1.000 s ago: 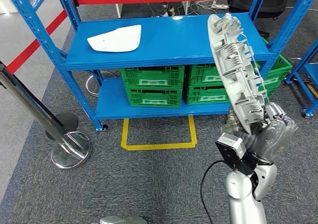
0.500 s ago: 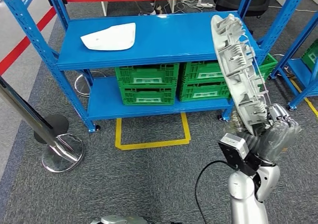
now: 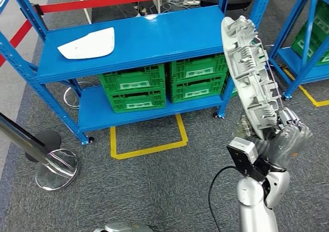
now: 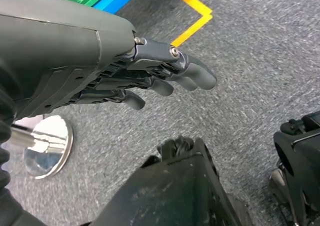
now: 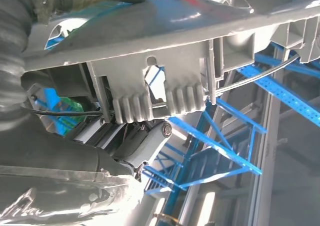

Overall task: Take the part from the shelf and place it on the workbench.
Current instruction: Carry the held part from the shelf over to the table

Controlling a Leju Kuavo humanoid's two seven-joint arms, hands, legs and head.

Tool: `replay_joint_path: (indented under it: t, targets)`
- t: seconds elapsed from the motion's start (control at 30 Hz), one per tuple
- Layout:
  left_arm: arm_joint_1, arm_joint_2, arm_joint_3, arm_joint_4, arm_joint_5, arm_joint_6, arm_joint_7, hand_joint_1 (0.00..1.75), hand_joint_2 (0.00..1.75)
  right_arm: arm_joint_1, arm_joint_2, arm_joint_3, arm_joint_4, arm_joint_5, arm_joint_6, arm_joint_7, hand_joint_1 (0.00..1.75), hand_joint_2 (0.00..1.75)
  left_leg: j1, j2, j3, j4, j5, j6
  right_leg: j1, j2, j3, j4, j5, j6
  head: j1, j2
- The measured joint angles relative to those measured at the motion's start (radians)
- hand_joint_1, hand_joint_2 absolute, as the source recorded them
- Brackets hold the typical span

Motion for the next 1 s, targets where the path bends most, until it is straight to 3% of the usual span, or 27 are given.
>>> replay_joint_path:
  t: [0.03,0.1,0.17,0.27,0.33,0.43,0.47,0.5,0.53,0.6,0.67,0.77,0.83,0.93,0.97,1.0]
  targets:
    - [0.0,0.0,-0.001,0.0,0.0,0.0,0.0,0.0,1.75,0.0,0.0,-0.001,0.0,0.0,0.0,0.0,1.75,1.75,0.001,-0.003,0.019,-0.038,0.031,0.002,0.0,0.008,0.0,0.0,0.001,0.001,0.0,0.0]
    - [0.0,0.001,-0.002,0.0,0.0,0.0,0.0,0.0,1.75,0.0,0.0,-0.001,0.001,0.0,0.0,0.0,1.75,1.75,0.003,-0.026,0.083,-0.169,0.101,0.01,0.001,0.024,0.001,0.002,0.002,0.005,0.0,0.0]
    - [-0.001,0.001,-0.004,0.0,0.0,0.0,0.0,0.0,1.75,0.0,0.0,-0.002,0.001,0.0,0.0,0.0,1.75,1.75,0.003,-0.049,0.123,-0.258,0.126,0.017,0.002,0.037,-0.006,0.004,0.005,0.013,0.001,0.0]
    - [-0.002,0.001,-0.007,0.0,0.0,0.0,0.0,0.0,1.75,0.0,0.0,-0.003,0.001,0.0,0.0,0.0,1.75,1.75,0.003,-0.042,0.126,-0.28,0.126,0.026,-0.002,0.046,-0.021,0.004,0.011,0.031,0.001,0.0]
    - [-0.002,0.0,-0.007,0.0,0.0,0.0,0.0,0.0,1.75,-0.001,0.0,-0.003,0.001,-0.001,0.0,-0.001,1.75,1.75,0.006,-0.029,0.127,-0.288,0.133,0.037,-0.002,0.023,-0.042,0.041,-0.016,0.041,0.005,0.0]
    - [-0.001,0.0,-0.008,0.0,0.0,-0.001,-0.001,0.0,1.75,-0.002,0.0,-0.003,0.001,-0.005,0.0,-0.003,1.75,1.75,0.005,-0.009,0.124,-0.289,0.134,0.043,-0.002,-0.008,-0.124,0.228,-0.108,0.048,0.011,0.0]
    - [-0.001,0.0,-0.008,0.0,0.0,-0.002,-0.001,0.0,1.75,-0.001,0.0,-0.003,0.002,-0.007,0.0,-0.003,1.75,1.75,0.004,-0.001,0.124,-0.289,0.134,0.043,-0.002,-0.01,-0.145,0.276,-0.122,0.049,0.01,0.0]
    - [-0.002,0.0,-0.008,0.0,0.0,-0.003,-0.001,0.0,1.75,-0.001,0.0,-0.004,0.002,-0.009,0.0,-0.003,1.75,1.75,0.004,0.005,0.124,-0.288,0.134,0.043,-0.002,-0.011,-0.148,0.287,-0.117,0.049,0.011,0.0]
    - [-0.002,0.0,-0.009,0.0,0.0,-0.004,-0.002,0.0,1.75,-0.001,0.0,-0.004,0.002,-0.011,0.0,-0.003,1.75,1.75,0.003,0.012,0.124,-0.288,0.134,0.043,-0.002,-0.014,-0.13,0.256,-0.093,0.047,0.011,0.0]
    - [-0.002,0.0,-0.012,0.0,0.0,-0.006,-0.004,0.0,1.75,-0.002,0.0,-0.004,0.002,-0.013,0.0,-0.003,1.75,1.75,0.001,0.022,0.127,-0.287,0.131,0.039,0.001,-0.038,-0.057,0.121,-0.032,0.042,0.011,0.0]
    - [-0.003,0.0,-0.016,0.001,0.0,-0.009,-0.008,0.0,1.75,-0.002,0.0,-0.005,0.002,-0.013,0.0,-0.003,1.75,1.75,-0.005,0.031,0.125,-0.283,0.129,0.032,0.007,-0.064,-0.004,0.021,-0.008,0.035,0.01,0.0]
    - [-0.004,0.002,-0.022,0.001,0.0,-0.015,-0.014,0.0,1.75,-0.001,0.0,-0.006,0.002,-0.015,0.0,-0.003,1.75,1.75,-0.009,0.047,0.121,-0.279,0.127,0.021,0.008,-0.053,0.001,0.005,-0.008,0.021,0.008,0.0]
    - [-0.005,0.003,-0.026,0.001,0.0,-0.019,-0.017,0.0,1.75,-0.001,0.0,-0.008,0.001,-0.015,0.0,-0.003,1.75,1.75,-0.005,0.032,0.111,-0.25,0.099,0.01,0.004,-0.04,0.0,0.003,-0.003,0.01,0.007,0.0]
    - [-0.005,0.006,-0.032,0.001,0.0,-0.029,-0.022,0.0,1.75,-0.001,0.0,-0.013,0.001,-0.012,0.0,-0.002,1.75,1.75,0.0,0.002,0.038,-0.077,0.006,-0.001,0.002,-0.019,0.0,0.001,-0.001,0.0,0.005,0.0]
    - [-0.006,0.006,-0.036,0.001,0.0,-0.033,-0.025,0.0,1.75,0.0,0.0,-0.014,0.001,-0.011,0.0,-0.002,1.75,1.75,0.001,0.001,0.014,-0.024,-0.011,-0.001,0.002,-0.011,-0.001,0.002,-0.001,-0.001,0.005,0.0]
    - [-0.006,0.006,-0.039,0.001,0.0,-0.036,-0.028,0.0,1.75,0.0,0.0,-0.016,0.001,-0.01,0.0,-0.001,1.75,1.75,0.001,0.0,0.002,-0.001,-0.008,-0.001,0.003,-0.003,-0.001,0.002,-0.001,-0.001,0.005,0.0]
